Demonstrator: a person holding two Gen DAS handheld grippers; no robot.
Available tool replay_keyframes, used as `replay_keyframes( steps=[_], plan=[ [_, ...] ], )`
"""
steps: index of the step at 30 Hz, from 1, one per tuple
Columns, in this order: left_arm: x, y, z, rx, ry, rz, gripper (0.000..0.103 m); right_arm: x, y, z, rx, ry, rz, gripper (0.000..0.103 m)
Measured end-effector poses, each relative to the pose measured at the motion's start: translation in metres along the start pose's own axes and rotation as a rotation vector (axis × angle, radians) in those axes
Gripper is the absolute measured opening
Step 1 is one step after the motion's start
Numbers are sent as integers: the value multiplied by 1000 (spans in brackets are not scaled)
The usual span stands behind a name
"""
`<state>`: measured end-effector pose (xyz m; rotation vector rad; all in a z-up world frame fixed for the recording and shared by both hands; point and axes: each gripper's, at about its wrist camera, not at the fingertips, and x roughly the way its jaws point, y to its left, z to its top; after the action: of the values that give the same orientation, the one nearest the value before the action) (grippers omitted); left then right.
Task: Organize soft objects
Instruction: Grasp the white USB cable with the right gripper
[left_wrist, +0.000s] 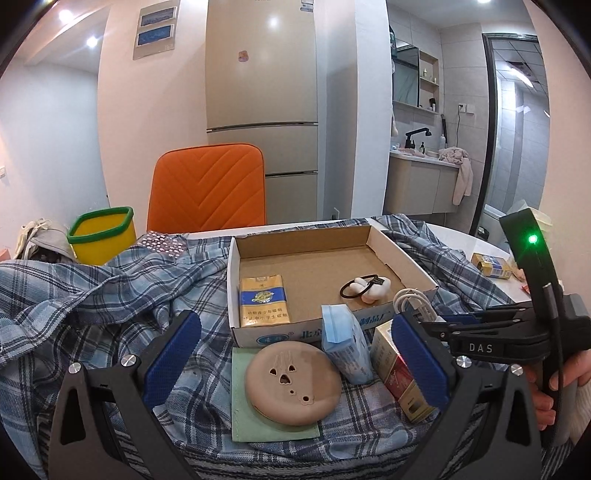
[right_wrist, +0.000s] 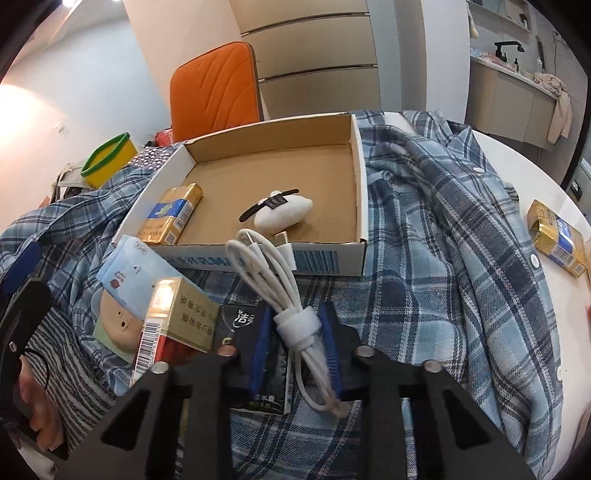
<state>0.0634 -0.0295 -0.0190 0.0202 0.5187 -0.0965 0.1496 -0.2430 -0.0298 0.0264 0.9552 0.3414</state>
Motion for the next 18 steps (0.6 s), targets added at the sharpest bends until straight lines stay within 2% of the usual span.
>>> replay_keyframes(
  steps=[5, 9, 15, 16, 18],
  plan=[
    [-3, 0, 0, -1, -10, -7, 103, -15, 1, -1, -4, -64, 11, 24],
    [-1, -1, 0, 0, 0, -13, 103, -34, 2, -3, -15, -160, 6, 24],
    [4, 3, 3, 4, 44, -90, 103, -65, 9, -6, -49, -326, 17, 24],
    [5, 2, 4, 5, 49, -97, 102, -67, 11, -7, -55, -341, 15, 24],
    [9, -2, 7, 24, 82, -117, 94, -69, 14, -8, -70, -353, 12, 24]
  ],
)
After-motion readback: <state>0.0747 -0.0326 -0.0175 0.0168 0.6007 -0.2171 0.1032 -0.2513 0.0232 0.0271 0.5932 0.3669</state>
